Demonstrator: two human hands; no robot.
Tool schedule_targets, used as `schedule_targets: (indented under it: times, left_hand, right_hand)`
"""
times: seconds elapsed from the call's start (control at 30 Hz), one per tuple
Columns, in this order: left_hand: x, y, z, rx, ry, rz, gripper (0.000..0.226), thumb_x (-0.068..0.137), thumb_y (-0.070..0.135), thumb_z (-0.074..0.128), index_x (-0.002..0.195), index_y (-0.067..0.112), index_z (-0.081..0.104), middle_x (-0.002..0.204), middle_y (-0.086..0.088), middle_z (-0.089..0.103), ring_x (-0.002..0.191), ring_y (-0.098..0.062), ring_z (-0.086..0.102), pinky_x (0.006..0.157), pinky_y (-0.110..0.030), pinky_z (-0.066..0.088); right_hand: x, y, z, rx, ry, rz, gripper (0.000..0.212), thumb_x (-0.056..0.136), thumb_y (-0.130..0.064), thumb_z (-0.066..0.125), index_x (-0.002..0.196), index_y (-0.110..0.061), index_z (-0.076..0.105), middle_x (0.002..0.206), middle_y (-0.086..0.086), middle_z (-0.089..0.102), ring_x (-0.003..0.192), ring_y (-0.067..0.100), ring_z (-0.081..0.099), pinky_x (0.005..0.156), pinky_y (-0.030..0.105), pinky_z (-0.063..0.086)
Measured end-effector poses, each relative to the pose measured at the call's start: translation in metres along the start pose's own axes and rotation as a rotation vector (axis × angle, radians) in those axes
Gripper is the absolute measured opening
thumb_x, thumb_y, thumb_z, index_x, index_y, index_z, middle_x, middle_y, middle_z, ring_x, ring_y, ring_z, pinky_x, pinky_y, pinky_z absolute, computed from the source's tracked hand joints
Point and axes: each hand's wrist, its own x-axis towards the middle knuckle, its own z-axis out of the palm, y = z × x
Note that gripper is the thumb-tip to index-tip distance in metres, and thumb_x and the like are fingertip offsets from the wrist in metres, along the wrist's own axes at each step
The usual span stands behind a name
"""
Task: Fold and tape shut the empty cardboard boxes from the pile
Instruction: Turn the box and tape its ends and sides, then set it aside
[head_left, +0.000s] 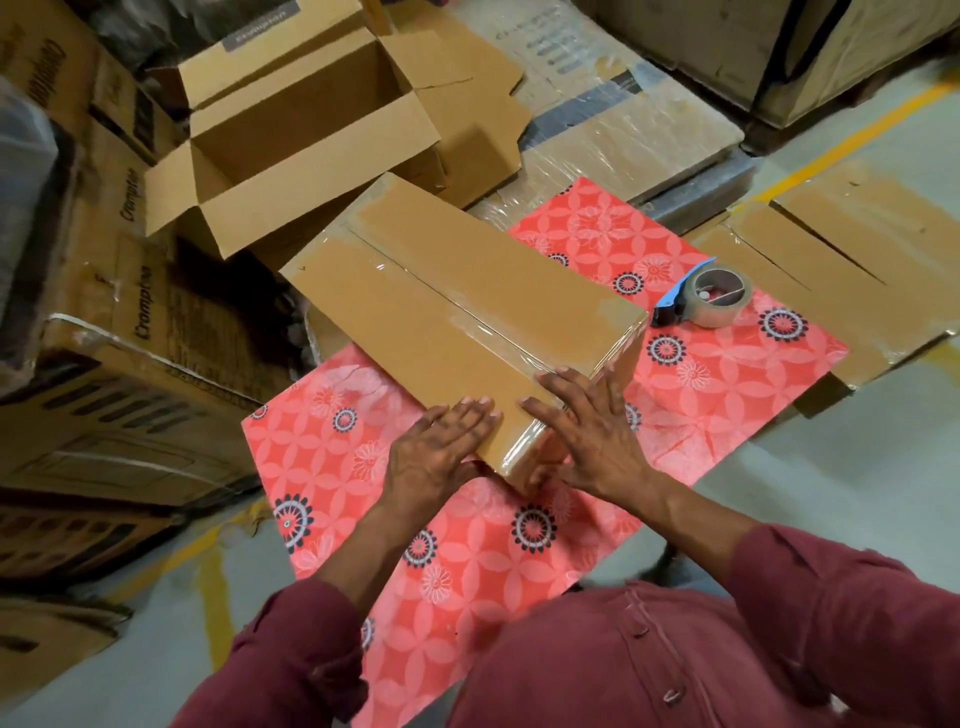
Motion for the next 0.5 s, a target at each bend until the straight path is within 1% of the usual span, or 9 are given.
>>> schedule_targets:
  times: [0.03, 0.1, 0.17, 0.27, 0.33, 0.4, 0.5]
  left_hand:
    - [-0.0006, -0.0005, -0.0003, -0.016, 0.009, -0.005, 0.070, 0.089, 0.054, 0.073, 0.149, 0.021, 0.057, 0.158, 0.003, 0.048, 0.147, -0.011, 0.043, 0.116, -0.035, 0.040]
    - [0.0000, 0.0004, -0.0011, -0.055, 0.023, -0.014, 0.078, 0.086, 0.070, 0.065, 0.147, 0.021, 0.060, 0.156, 0.002, 0.051, 0.146, -0.014, 0.046, 0.119, -0.033, 0.037]
    - [-0.0002, 0.0023, -0.0015, -0.073, 0.025, -0.014, 0.083, 0.085, 0.077, 0.057, 0.146, 0.020, 0.061, 0.155, 0.001, 0.053, 0.145, -0.016, 0.048, 0.119, -0.035, 0.038]
    - [-0.0012, 0.0034, -0.0016, -0.095, 0.004, -0.025, 0.077, 0.091, 0.073, 0.051, 0.147, 0.020, 0.060, 0.156, 0.001, 0.052, 0.147, -0.017, 0.046, 0.118, -0.039, 0.039]
    - [-0.0014, 0.0022, -0.0031, -0.123, -0.024, -0.027, 0.072, 0.097, 0.069, 0.047, 0.149, 0.021, 0.058, 0.158, 0.002, 0.050, 0.149, -0.017, 0.043, 0.120, -0.038, 0.035]
    - [-0.0029, 0.0005, -0.0037, -0.154, -0.048, -0.017, 0.063, 0.100, 0.060, 0.051, 0.151, 0.023, 0.055, 0.159, 0.004, 0.047, 0.152, -0.017, 0.038, 0.123, -0.036, 0.030]
    - [-0.0057, -0.0030, -0.0034, -0.208, -0.065, -0.001, 0.054, 0.102, 0.046, 0.057, 0.151, 0.025, 0.054, 0.160, 0.005, 0.046, 0.153, -0.018, 0.036, 0.125, -0.039, 0.029]
  right_hand:
    - [-0.0003, 0.0013, -0.0016, 0.003, 0.009, -0.010, 0.099, 0.066, -0.078, 0.078, 0.147, -0.028, 0.052, 0.157, 0.008, 0.046, 0.148, 0.032, 0.039, 0.116, 0.074, 0.019]
    - [0.0000, 0.0001, -0.0048, 0.048, 0.037, 0.009, 0.097, 0.071, -0.089, 0.065, 0.144, -0.025, 0.059, 0.156, 0.008, 0.048, 0.148, 0.031, 0.040, 0.116, 0.073, 0.019]
    - [0.0005, -0.0038, -0.0063, 0.077, 0.036, 0.035, 0.097, 0.075, -0.093, 0.055, 0.142, -0.023, 0.062, 0.155, 0.008, 0.049, 0.149, 0.030, 0.038, 0.115, 0.073, 0.020]
    - [-0.0004, -0.0053, -0.0014, 0.061, 0.036, 0.038, 0.087, 0.082, -0.087, 0.053, 0.143, -0.025, 0.059, 0.154, 0.008, 0.050, 0.148, 0.031, 0.040, 0.118, 0.071, 0.017]
    - [-0.0003, -0.0038, 0.0018, 0.063, 0.038, 0.048, 0.080, 0.084, -0.081, 0.056, 0.144, -0.028, 0.053, 0.154, 0.008, 0.050, 0.148, 0.032, 0.041, 0.118, 0.071, 0.015]
    - [0.0000, -0.0035, 0.0036, 0.091, 0.032, 0.059, 0.078, 0.084, -0.079, 0.058, 0.144, -0.030, 0.051, 0.153, 0.008, 0.049, 0.148, 0.033, 0.040, 0.117, 0.073, 0.015]
    - [-0.0016, -0.0008, 0.0016, 0.113, 0.028, 0.040, 0.079, 0.083, -0.078, 0.059, 0.145, -0.029, 0.053, 0.154, 0.009, 0.048, 0.149, 0.032, 0.038, 0.117, 0.073, 0.014]
